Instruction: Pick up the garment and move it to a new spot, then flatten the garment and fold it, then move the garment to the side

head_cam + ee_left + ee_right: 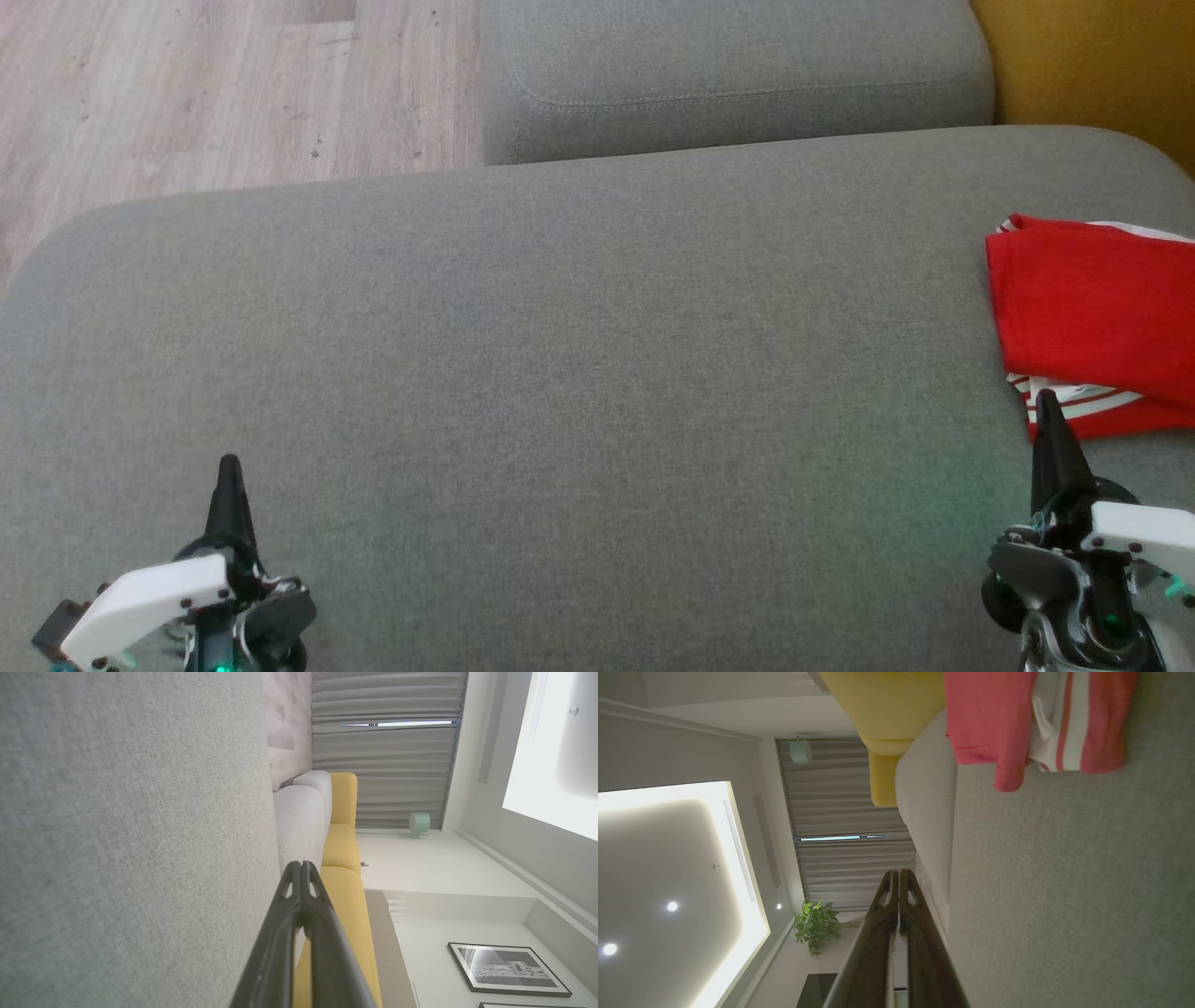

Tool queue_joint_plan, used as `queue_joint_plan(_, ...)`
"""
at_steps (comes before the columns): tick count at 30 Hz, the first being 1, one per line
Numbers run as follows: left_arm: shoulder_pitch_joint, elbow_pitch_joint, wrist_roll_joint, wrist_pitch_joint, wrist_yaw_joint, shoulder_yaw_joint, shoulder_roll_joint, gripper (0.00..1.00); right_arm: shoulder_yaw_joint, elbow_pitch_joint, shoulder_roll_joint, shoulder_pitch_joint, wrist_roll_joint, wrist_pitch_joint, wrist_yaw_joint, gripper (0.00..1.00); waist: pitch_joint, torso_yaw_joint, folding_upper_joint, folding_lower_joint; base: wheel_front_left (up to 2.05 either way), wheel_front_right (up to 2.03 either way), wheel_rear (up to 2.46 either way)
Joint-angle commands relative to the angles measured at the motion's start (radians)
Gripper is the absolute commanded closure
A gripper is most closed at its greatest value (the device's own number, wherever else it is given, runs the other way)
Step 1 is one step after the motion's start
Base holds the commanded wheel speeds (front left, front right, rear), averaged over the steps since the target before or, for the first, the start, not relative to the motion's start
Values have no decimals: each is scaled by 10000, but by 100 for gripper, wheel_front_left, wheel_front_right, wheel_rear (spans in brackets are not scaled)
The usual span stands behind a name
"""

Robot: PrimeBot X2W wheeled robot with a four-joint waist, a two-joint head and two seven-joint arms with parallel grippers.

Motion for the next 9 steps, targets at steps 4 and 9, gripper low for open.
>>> queue_joint_plan(4, -497, -286, 35, 74, -65, 427, 69, 100, 162, -321, -174, -493, 7, 69, -7, 100, -1, 0, 0, 0, 0, 0, 0)
queue_joint_plan(9, -498, -285, 48, 87, -65, 443, 57, 100, 151, -320, -166, -494, -3, 78, -7, 100, -1, 0, 0, 0, 0, 0, 0)
